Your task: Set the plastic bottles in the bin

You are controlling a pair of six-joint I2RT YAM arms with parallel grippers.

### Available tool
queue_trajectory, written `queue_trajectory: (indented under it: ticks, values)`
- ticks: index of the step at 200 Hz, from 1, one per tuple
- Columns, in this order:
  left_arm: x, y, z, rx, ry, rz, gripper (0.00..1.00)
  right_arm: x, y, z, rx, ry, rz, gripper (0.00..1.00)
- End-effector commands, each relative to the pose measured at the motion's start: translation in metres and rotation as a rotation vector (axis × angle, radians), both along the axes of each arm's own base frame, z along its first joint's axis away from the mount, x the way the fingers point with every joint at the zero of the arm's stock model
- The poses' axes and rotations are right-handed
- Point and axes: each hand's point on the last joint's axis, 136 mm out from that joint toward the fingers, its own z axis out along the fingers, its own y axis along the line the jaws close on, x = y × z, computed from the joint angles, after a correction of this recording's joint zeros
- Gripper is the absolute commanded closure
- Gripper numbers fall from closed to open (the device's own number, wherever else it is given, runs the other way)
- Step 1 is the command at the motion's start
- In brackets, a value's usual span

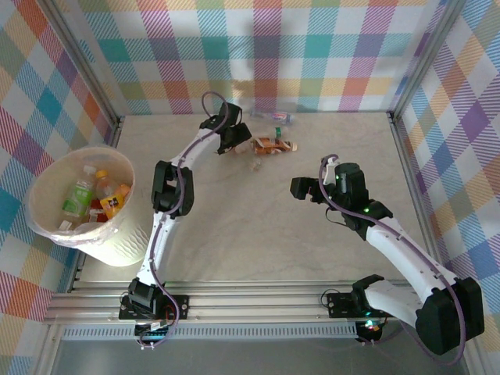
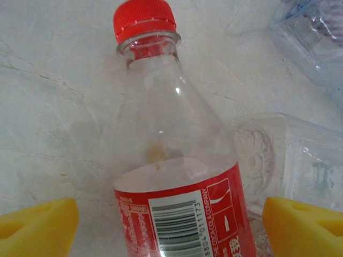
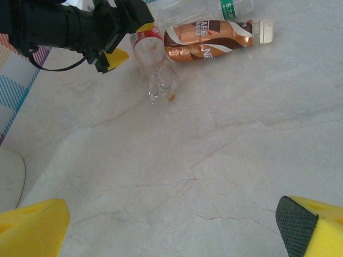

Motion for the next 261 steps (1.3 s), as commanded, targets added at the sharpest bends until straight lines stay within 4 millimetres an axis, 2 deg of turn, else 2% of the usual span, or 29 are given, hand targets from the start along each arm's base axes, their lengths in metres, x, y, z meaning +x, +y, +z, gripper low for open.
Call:
queue_trajectory:
  ticks: [1, 35, 63, 87, 142, 164, 202, 247, 261]
  values:
    - [-0.003, 0.005, -0.018, -0.023, 0.062, 0.026, 0.13, 0.002, 0.002, 0.013, 0.02, -0.012, 0.0, 0.0]
    - [-0.008, 0.009, -0.034, -0.008, 0.104, 0.037, 0.19, 0.0, 0.009, 0.013, 0.029, -0.009, 0.046, 0.0]
    - [-0.011, 0.01, -0.039, -0.002, 0.121, 0.038, 0.2, 0.0, 0.01, 0.011, 0.03, 0.003, 0.053, 0.0]
    - [-0.012, 0.012, -0.043, 0.008, 0.126, 0.036, 0.25, 0.0, 0.011, 0.01, 0.03, 0.008, 0.054, 0.0]
    - [-0.01, 0.011, -0.034, 0.015, 0.095, 0.015, 0.43, -0.005, 0.017, 0.014, 0.044, -0.014, 0.107, 0.0]
    - [-0.013, 0.012, -0.025, 0.02, 0.058, 0.006, 0.45, -0.008, 0.024, 0.018, 0.065, -0.038, 0.149, 0.0]
    - [-0.027, 0.018, -0.017, 0.03, 0.019, -0.007, 0.49, -0.01, 0.029, 0.023, 0.078, -0.066, 0.19, 0.0]
    - [-0.054, 0.025, -0.009, 0.042, -0.041, -0.03, 0.53, -0.017, 0.038, 0.029, 0.102, -0.104, 0.263, 0.0]
    - [-0.057, 0.025, -0.001, 0.027, -0.082, -0.032, 0.55, -0.019, 0.041, 0.032, 0.111, -0.118, 0.284, 0.0]
